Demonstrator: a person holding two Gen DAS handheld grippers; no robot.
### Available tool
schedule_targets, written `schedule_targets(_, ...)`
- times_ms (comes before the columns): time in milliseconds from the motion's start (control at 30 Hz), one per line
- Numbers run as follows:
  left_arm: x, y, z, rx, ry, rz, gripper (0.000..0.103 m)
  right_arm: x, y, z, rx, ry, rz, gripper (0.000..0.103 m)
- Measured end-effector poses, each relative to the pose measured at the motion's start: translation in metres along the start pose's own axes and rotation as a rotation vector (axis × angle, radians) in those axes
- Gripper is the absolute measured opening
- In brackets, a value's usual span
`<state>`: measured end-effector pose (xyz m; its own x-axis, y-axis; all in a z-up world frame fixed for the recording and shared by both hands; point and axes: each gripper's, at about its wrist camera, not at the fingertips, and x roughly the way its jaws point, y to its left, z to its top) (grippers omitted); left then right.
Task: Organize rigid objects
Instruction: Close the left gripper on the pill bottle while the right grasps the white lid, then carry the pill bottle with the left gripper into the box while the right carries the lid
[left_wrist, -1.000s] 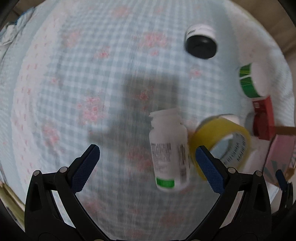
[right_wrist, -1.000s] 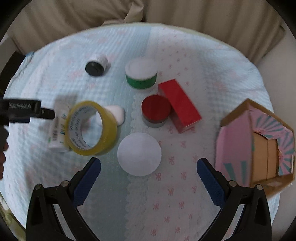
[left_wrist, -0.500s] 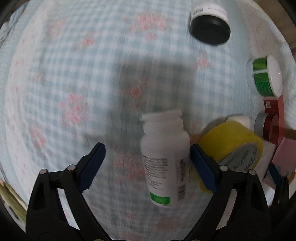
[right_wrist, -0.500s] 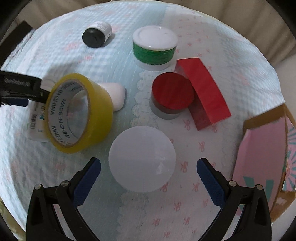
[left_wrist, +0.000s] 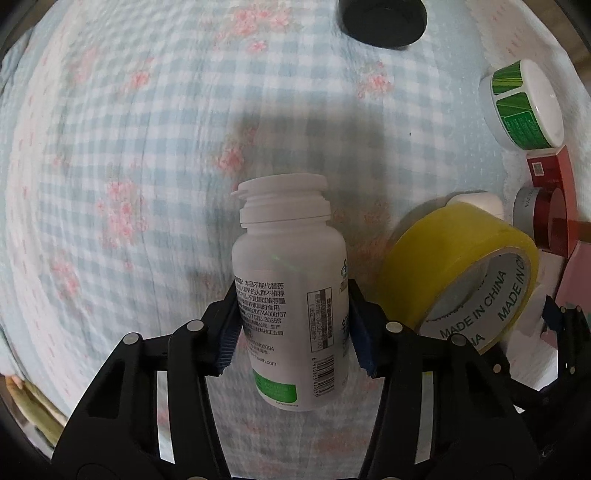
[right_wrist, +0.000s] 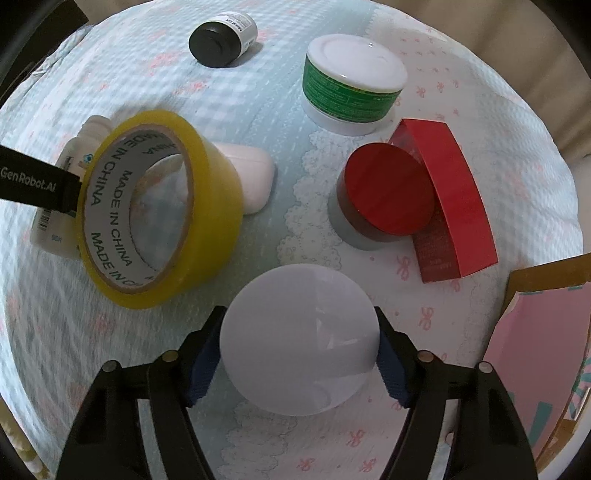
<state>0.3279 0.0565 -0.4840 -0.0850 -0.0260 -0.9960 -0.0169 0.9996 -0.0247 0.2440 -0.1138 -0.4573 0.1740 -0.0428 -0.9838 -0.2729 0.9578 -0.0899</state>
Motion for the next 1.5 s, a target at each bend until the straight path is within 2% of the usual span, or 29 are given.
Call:
schedule_targets(33,-0.013,-0.010,0.005,-0.001,-0.002,-0.002,0.048,0.000,0.000,0.000,0.002,0.002,0.002,0.070)
schedule_targets(267,-0.035,0.003,0.005,0.008,-0.058,-0.012,0.048,0.001,-0.002,0.005,0.004,-0.001,-0.001,0.069)
schedule_targets(467,-0.066,0.008,-0.010,0.027,-0.124,-0.018,0.048,-0.010,-0.007,0.000,0.056,-0.005,0.010,0.069)
schedule_targets(733,-0.122,0.009,-0.045,0.059,-0.217,-0.049,0.048,-0.065,-0.021,-0.012,0.141,-0.082,0.033,0.069)
schedule_targets(900,-0.164,0.002,-0.076,0.094,-0.296,-0.063,0.048,-0.120,-0.032,-0.027,0.216,-0.143,0.061,0.069)
schedule_targets(1100,-0.222,-0.026,-0.109,0.146,-0.386,-0.088,0.047,-0.200,-0.054,-0.042,0.312,-0.215,0.107,0.069)
schedule_targets(1233,-0.256,-0.055,-0.125,0.172,-0.434,-0.125,0.047,-0.246,-0.086,-0.057,0.371,-0.260,0.117,0.069)
schedule_targets(1500,-0.297,-0.148,-0.149,0.212,-0.491,-0.193,0.047,-0.306,-0.165,-0.092,0.410,-0.317,0.073,0.069)
